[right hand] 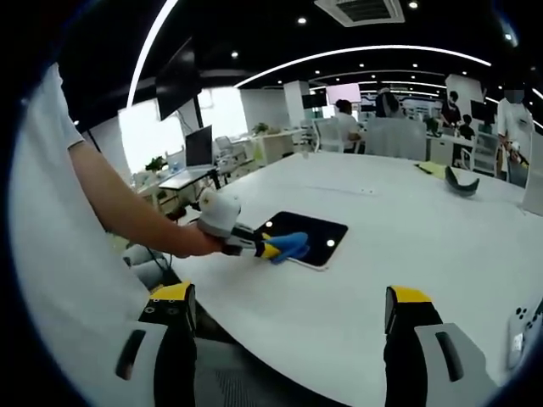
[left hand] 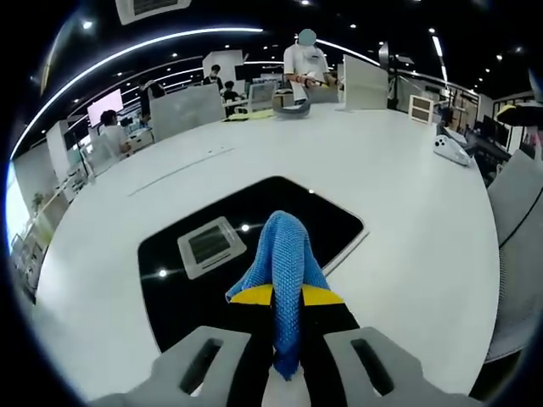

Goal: Wipe the mirror surface with the cleaning cloth until all visible marks leave the cleaned area.

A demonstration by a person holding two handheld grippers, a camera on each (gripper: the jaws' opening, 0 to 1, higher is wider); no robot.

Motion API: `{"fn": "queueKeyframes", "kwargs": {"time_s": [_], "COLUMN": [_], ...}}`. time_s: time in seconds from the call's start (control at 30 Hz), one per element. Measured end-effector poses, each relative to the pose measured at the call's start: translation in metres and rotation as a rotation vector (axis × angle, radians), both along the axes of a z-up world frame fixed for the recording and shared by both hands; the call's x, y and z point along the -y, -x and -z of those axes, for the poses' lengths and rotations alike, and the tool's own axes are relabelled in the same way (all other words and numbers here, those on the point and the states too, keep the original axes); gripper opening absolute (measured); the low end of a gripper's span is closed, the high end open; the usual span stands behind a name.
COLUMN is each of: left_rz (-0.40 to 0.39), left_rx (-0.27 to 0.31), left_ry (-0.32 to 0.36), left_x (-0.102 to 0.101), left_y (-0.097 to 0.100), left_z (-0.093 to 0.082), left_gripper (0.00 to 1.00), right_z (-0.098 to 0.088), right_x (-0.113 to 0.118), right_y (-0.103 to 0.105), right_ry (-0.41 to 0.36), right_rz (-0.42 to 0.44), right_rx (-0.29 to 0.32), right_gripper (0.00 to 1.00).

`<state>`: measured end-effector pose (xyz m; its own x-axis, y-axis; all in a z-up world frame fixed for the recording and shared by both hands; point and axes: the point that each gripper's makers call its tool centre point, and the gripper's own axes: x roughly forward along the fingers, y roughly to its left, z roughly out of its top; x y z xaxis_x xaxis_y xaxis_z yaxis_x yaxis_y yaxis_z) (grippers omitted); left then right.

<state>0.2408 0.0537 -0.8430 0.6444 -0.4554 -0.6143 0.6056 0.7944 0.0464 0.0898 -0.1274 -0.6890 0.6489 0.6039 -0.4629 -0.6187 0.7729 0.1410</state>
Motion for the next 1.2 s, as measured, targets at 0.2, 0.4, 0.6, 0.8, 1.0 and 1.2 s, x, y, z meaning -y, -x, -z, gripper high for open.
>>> {"fn": "queueKeyframes", "kwargs": {"time_s": [0.2,0.4,0.6,0.8,1.0,1.2], "left_rz": [-0.051,-0.037,-0.049,-0.088,-0.070,-0.064], "left_rx": [-0.029,-0.007,-0.016,-0.024,-0.012,-0.006], "left_ry": [0.035,0.022,0.030,0.055,0.032,0.032], "left_x": [-0.002,-0.002,-0.003,-0.006,-0.007,-0.009], "left_y": [-0.002,-0.002,-0.004,-0.010,-0.014,-0.020], "left_z": [0.000,0.000,-0.001,0.000,0.000,-0.001], "left_gripper": [0.07,0.07,0.07,0.06,0.07,0.07], "right_z": [0.001,0.004,0.006,0.005,0.008,0.009], "right_x": [-0.001,-0.001,-0.001,-0.003,-0.003,-0.003], "right_y": [0.000,0.002,-0.002,-0.006,-0.008,-0.013], "right_ry": [0.007,0.005,0.003,0.007,0.008,0.006], "right_rz": [-0.004,0.000,-0.002,-0.009,-0.010,-0.009], "right_rx": [-0.002,-0.011,-0.016,-0.013,-0.021,-0.025], "right_gripper": [0.91,0.91,0.91,0.91,0.91,0.91]}}
